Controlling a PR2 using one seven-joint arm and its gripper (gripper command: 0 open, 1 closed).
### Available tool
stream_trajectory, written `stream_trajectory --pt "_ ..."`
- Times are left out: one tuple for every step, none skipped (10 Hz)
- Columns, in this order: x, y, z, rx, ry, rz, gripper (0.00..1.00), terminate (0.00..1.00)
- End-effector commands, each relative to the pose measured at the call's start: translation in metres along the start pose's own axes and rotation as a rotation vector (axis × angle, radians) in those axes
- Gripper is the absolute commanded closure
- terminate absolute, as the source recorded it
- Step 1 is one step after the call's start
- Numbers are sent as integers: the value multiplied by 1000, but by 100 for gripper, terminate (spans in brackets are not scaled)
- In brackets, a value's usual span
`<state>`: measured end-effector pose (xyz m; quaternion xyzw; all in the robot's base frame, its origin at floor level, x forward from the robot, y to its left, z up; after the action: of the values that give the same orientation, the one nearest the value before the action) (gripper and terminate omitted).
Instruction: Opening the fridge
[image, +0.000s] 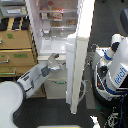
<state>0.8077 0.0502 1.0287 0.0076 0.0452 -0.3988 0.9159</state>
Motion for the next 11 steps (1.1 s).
stream_trajectory --pt "-24 -548 412 179 -334 -484 0 0" --pt "-33 -559 418 171 -345 -506 0 0" --pt "-36 -554 416 174 -348 -489 0 0" --pt "-33 -537 407 176 -339 -452 0 0" --pt "-34 -507 389 171 -326 -412 0 0" --pt "-39 -484 372 169 -314 -387 0 0" --pt "-56 -432 339 136 -306 -342 0 0" --pt "-64 -410 325 125 -311 -326 0 0" --pt "-82 -355 286 98 -299 -272 0 0" --pt "-116 -279 240 64 -291 -170 0 0" --pt "-131 -255 228 51 -293 -137 0 0"
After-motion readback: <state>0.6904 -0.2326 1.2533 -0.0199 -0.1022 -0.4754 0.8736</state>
